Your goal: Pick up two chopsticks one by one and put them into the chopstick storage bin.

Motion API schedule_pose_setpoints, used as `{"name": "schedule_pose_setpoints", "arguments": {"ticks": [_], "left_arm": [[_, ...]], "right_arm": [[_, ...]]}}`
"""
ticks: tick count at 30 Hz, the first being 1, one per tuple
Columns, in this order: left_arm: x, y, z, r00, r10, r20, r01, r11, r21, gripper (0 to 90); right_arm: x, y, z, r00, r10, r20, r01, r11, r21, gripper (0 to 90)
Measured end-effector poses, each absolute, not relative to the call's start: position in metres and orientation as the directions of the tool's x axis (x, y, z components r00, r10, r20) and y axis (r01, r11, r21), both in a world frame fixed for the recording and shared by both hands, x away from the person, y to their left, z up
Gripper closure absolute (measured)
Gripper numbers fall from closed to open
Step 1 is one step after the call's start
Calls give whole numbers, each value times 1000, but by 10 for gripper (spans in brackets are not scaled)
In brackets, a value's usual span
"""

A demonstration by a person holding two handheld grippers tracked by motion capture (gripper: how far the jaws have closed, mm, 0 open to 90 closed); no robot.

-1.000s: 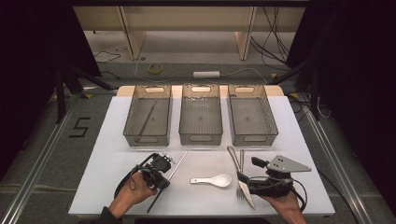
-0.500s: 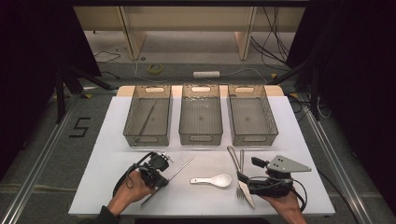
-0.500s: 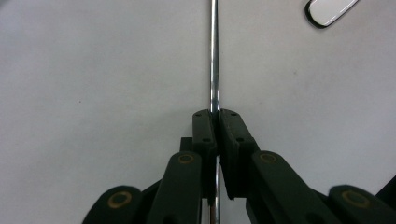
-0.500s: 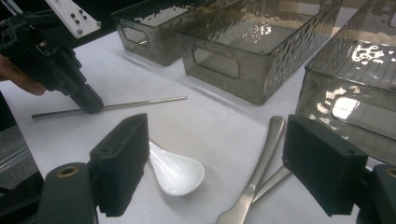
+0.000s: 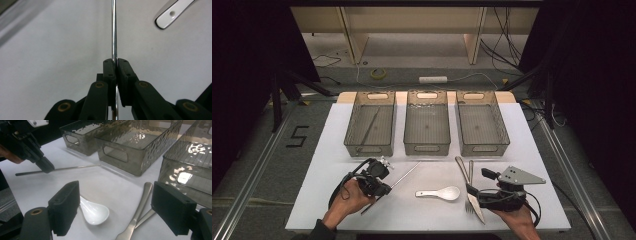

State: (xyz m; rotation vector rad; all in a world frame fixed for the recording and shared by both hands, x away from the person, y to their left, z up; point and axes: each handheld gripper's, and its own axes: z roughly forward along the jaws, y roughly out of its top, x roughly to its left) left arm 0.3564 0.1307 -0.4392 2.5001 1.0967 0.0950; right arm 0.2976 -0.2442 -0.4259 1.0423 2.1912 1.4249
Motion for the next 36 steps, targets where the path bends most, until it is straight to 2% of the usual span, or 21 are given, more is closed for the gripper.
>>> {"name": "schedule_pose_setpoints", "arguments": {"ticks": [17,36], "left_arm": [[378,158,-390,644,759,-98,657,-482,580,851],[434,197,-360,534,842,-78,640,-342,688,851]], "right_arm": [[298,-245,-426,-679,725,117,402,233,885,239],[300,-246,-427,-673,729,125,409,226,884,239]]}}
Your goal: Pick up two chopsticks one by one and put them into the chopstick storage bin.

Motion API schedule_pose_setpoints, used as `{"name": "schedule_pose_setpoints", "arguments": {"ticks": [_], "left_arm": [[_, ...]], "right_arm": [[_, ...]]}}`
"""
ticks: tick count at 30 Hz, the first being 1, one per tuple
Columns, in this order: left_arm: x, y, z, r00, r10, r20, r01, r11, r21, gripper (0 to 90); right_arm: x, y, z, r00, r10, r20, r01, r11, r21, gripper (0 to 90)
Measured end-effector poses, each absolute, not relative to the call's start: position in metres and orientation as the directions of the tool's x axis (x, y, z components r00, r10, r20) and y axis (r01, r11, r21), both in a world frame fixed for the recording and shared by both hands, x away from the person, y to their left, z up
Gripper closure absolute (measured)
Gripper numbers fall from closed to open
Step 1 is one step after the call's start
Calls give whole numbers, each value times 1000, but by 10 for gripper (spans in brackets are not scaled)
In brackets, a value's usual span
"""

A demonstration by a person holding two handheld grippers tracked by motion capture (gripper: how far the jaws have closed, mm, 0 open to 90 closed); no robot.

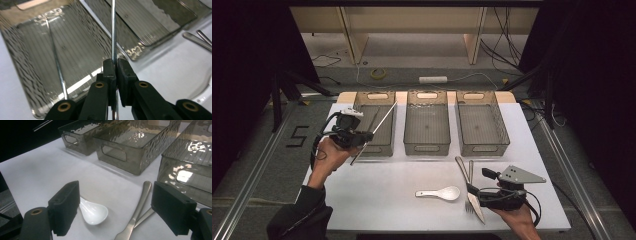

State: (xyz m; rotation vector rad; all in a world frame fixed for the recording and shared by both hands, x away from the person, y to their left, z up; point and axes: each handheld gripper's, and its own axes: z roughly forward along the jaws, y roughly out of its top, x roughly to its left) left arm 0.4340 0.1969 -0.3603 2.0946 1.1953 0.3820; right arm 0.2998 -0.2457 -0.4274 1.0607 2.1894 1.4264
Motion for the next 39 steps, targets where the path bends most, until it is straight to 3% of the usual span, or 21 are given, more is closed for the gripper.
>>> {"name": "schedule_pose_setpoints", "arguments": {"ticks": [20,39], "left_arm": [[489,216,-364,418,905,-82,657,-239,715,851],[517,223,-380,346,936,-61,674,-203,710,850]], "right_arm": [[300,-246,-428,-674,727,130,413,224,883,239],[300,-246,-428,-677,725,131,411,224,884,239]]}}
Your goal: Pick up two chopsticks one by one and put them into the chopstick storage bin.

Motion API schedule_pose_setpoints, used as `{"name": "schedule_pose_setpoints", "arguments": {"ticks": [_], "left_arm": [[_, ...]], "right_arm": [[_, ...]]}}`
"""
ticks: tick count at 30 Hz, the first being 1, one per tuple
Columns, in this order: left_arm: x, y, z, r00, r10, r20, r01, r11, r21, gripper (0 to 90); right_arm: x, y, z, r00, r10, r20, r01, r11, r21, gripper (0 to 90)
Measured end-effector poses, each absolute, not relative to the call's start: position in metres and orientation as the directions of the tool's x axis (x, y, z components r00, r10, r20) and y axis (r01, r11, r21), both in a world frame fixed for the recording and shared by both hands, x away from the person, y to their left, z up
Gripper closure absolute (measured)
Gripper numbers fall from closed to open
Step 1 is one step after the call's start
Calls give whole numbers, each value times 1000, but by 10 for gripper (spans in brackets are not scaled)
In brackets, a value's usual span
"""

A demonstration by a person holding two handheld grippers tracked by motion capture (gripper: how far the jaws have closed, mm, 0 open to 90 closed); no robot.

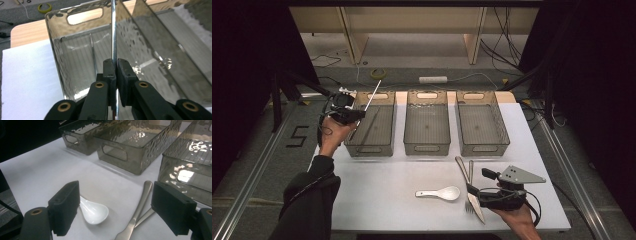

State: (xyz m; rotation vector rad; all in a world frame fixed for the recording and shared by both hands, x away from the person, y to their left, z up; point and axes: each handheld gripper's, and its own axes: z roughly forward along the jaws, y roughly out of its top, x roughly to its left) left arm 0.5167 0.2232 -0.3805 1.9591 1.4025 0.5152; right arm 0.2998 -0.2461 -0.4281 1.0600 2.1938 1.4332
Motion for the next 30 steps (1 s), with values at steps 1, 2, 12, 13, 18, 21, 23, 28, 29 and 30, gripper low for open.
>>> {"name": "schedule_pose_setpoints", "arguments": {"ticks": [1,2,12,13,18,21,23,28,29,30], "left_arm": [[517,224,-382,340,938,-66,675,-195,712,850],[518,225,-383,337,939,-69,676,-190,712,850],[521,229,-395,322,944,-67,698,-189,691,849],[521,230,-397,321,945,-67,700,-189,688,849],[523,232,-404,313,946,-81,716,-178,675,848],[523,233,-407,310,947,-82,721,-178,670,847],[524,232,-410,306,948,-89,724,-171,668,846],[523,229,-412,305,947,-97,725,-166,668,777],[522,229,-411,310,944,-112,725,-159,671,743],[521,229,-410,315,940,-127,725,-152,672,710]], "right_arm": [[300,-246,-428,-677,724,130,409,224,884,239],[300,-246,-428,-677,724,130,409,224,884,239],[300,-246,-428,-677,724,132,410,223,884,239],[300,-246,-428,-678,724,131,410,224,884,239],[300,-246,-428,-678,723,133,413,225,883,239],[300,-246,-429,-678,723,134,413,224,882,239],[300,-246,-429,-678,723,133,414,226,882,239],[300,-246,-429,-677,724,132,413,226,882,239],[300,-246,-429,-678,724,131,412,226,883,239],[300,-246,-428,-678,723,132,411,223,884,239]]}}
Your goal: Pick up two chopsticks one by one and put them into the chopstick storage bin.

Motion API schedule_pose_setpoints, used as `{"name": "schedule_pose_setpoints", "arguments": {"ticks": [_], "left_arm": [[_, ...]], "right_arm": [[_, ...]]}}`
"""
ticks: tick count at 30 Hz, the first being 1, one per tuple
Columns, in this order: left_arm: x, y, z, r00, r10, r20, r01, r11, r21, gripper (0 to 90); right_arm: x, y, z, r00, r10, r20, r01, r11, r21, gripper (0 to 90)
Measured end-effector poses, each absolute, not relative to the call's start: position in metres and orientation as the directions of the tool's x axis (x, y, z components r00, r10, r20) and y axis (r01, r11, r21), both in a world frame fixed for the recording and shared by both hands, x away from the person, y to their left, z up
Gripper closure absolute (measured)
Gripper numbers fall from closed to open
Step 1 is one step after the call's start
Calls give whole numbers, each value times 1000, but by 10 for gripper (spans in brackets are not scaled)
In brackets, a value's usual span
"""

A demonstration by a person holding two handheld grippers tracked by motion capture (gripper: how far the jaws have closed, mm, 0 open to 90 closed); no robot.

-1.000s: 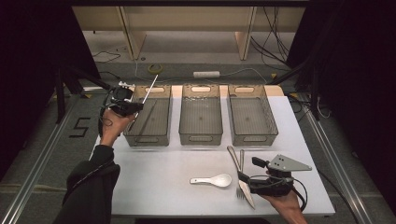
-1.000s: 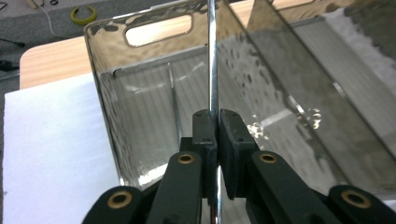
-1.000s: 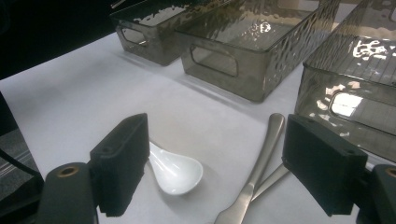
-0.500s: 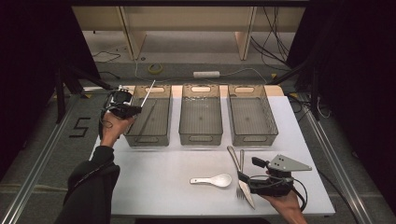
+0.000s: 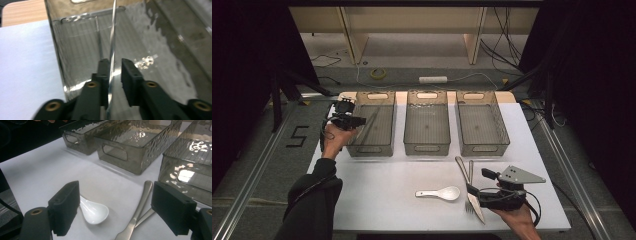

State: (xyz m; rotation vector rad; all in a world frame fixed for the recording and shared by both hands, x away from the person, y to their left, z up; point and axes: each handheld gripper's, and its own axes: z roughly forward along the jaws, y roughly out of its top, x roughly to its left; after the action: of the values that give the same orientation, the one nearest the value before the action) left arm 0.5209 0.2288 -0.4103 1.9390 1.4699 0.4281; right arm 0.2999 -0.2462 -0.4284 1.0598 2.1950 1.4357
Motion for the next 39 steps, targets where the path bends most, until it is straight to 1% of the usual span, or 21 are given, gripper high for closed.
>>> {"name": "schedule_pose_setpoints", "arguments": {"ticks": [3,5,7,8,11,13,18,21,26,30,36,39], "left_arm": [[515,229,-407,329,932,-150,717,-143,682,615],[508,230,-404,346,922,-173,709,-136,692,584],[500,231,-402,368,911,-185,700,-141,700,522],[497,231,-402,375,907,-191,690,-136,711,505],[489,231,-398,385,902,-195,696,-146,703,432],[483,231,-395,401,888,-224,696,-137,705,397],[472,225,-386,448,865,-225,680,-166,714,293],[464,217,-382,480,849,-220,668,-191,720,247],[453,198,-378,552,807,-209,640,-250,726,199],[445,182,-377,609,764,-215,624,-294,724,184],[435,162,-378,663,726,-183,595,-362,718,171],[429,154,-378,686,705,-180,582,-382,718,169]], "right_arm": [[300,-247,-428,-677,724,132,411,223,884,239],[300,-247,-428,-677,724,130,409,224,885,239],[299,-247,-428,-677,724,129,408,224,885,239],[299,-247,-428,-677,725,130,410,224,884,239],[299,-246,-427,-678,724,128,408,225,885,239],[298,-245,-427,-683,720,121,401,232,886,239],[298,-245,-427,-683,721,118,398,231,888,239],[298,-246,-426,-682,722,120,397,227,889,238],[298,-246,-426,-680,724,119,396,225,890,237],[297,-246,-426,-681,723,117,395,227,890,237],[297,-246,-426,-680,723,117,393,226,891,236],[297,-246,-426,-681,723,117,393,226,891,235]]}}
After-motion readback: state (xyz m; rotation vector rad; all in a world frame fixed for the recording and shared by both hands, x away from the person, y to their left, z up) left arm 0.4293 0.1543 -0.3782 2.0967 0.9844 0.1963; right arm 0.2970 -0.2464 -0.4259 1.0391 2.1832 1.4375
